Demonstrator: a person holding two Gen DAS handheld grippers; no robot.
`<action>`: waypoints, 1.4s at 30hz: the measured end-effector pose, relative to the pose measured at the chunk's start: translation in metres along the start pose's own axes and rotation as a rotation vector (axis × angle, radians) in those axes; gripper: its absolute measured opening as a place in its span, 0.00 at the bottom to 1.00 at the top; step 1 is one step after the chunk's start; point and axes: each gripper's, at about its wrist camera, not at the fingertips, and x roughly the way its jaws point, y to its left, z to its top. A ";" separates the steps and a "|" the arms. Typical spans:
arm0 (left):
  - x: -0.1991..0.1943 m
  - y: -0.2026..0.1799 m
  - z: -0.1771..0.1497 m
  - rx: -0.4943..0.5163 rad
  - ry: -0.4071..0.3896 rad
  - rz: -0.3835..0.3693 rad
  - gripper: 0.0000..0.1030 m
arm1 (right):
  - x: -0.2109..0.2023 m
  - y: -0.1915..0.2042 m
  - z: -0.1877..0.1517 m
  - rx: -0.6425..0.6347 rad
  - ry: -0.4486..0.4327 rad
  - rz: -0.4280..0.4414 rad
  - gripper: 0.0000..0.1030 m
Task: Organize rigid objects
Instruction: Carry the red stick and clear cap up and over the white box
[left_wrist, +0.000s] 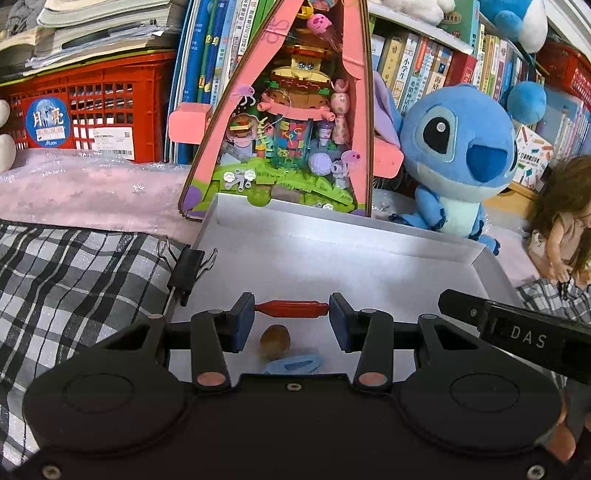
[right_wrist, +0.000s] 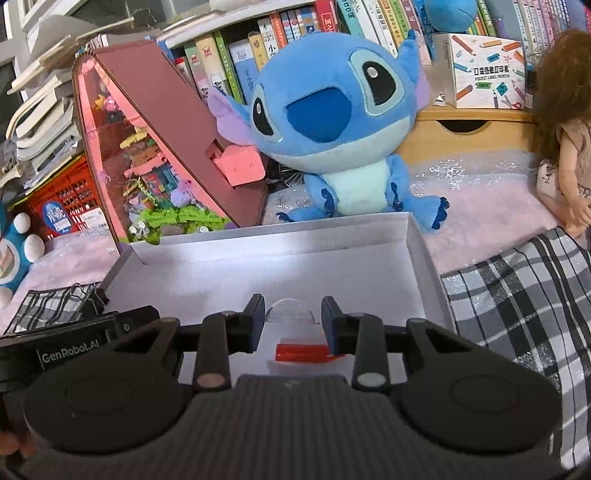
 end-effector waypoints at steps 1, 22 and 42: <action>0.001 0.000 0.000 0.004 0.000 0.002 0.41 | 0.001 0.000 0.000 -0.002 -0.002 0.000 0.38; 0.009 -0.004 -0.007 0.042 -0.008 0.029 0.41 | 0.011 0.001 -0.006 -0.017 0.012 -0.031 0.38; 0.009 -0.004 -0.011 0.059 -0.025 0.032 0.41 | 0.012 0.002 -0.005 -0.023 0.013 -0.032 0.40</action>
